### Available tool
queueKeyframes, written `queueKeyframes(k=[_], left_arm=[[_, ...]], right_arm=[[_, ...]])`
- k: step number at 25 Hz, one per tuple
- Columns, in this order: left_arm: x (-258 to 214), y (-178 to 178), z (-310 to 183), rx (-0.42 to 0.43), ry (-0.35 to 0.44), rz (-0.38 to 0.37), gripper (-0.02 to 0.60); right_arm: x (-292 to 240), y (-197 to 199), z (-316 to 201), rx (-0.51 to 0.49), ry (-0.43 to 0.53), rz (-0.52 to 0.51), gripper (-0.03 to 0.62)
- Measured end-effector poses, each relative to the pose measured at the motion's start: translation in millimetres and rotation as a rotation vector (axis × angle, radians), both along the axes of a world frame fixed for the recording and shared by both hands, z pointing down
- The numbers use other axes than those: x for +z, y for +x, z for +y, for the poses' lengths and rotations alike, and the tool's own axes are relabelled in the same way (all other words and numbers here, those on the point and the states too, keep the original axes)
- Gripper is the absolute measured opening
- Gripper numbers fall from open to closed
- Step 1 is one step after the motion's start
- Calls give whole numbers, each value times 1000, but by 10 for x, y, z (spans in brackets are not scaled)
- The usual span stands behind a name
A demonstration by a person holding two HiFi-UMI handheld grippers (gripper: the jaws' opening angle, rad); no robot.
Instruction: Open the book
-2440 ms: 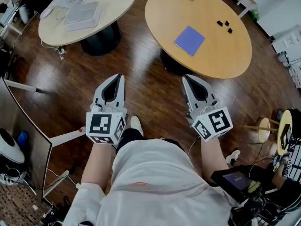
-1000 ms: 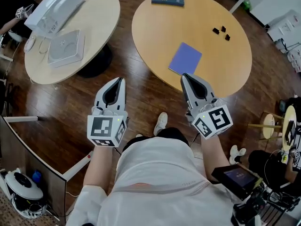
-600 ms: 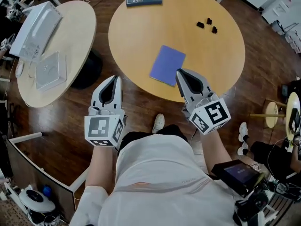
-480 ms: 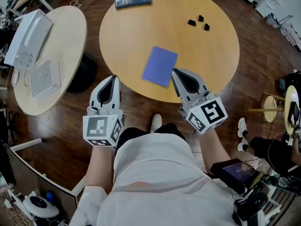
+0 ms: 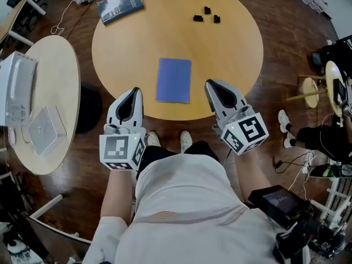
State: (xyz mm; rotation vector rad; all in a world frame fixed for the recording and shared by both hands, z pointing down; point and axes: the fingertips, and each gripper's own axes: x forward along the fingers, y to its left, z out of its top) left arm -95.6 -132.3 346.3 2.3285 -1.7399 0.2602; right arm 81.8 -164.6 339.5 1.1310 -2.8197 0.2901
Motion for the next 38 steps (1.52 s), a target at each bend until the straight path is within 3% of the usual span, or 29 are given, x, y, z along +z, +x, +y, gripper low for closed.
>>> queueKeyframes(k=[4, 7, 14, 17, 22, 29, 34, 38], left_arm=[[181, -67, -125, 122, -42, 9, 11], [369, -30, -172, 214, -68, -34, 11], [914, 539, -135, 452, -129, -129, 12], [1240, 845, -113, 530, -176, -181, 12], [1771, 1320, -156, 590, -270, -253, 35], [2306, 1693, -137, 643, -329, -350, 63], [2673, 1834, -121, 672, -330, -473, 72], [2887, 1861, -153, 668, -282, -601, 72]], right_arm=[[84, -6, 67, 132, -27, 38, 3], [186, 10, 101, 216, -55, 53, 3], [650, 315, 297, 331, -157, 41, 3], [791, 392, 324, 322, -175, 67, 3], [1153, 694, 339, 338, -257, 46, 3], [1465, 920, 399, 311, -310, 44, 3], [1585, 1051, 461, 308, -341, 58, 3], [1782, 1067, 504, 326, -362, 67, 3]])
